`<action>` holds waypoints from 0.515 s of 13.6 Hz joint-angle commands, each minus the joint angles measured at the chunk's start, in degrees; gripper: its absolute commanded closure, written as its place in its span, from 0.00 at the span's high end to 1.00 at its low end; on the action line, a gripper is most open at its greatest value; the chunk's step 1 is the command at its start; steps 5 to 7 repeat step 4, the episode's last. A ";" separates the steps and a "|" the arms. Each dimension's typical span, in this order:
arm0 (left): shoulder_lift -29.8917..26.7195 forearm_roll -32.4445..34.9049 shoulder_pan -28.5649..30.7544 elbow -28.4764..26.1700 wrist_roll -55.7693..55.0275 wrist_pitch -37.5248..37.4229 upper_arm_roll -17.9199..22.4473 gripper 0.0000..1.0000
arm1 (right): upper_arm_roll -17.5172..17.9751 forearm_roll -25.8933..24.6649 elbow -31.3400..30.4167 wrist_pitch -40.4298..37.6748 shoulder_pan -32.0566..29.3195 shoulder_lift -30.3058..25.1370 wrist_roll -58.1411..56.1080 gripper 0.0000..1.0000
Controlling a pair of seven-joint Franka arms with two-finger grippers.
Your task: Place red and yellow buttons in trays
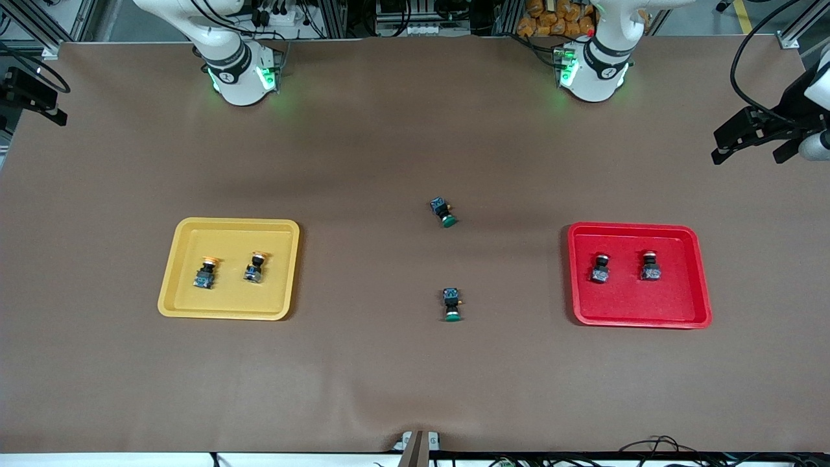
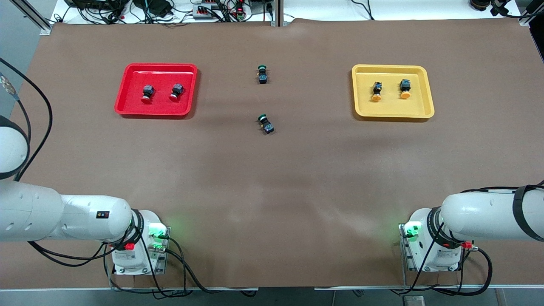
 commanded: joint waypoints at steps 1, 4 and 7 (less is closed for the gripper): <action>-0.47 -1.02 0.52 0.13 -0.52 -0.83 -0.24 1.00 | 0.58 -0.23 1.71 -0.83 -0.69 1.30 -0.60 1.00; -0.30 -1.02 0.52 0.30 -0.52 -0.83 -0.24 1.00 | 0.58 -0.23 1.62 -1.01 -0.60 1.31 -0.78 1.00; -0.30 -1.02 0.52 0.30 -0.52 -0.83 -0.24 1.00 | 0.58 -0.23 1.62 -1.01 -0.60 1.31 -0.78 1.00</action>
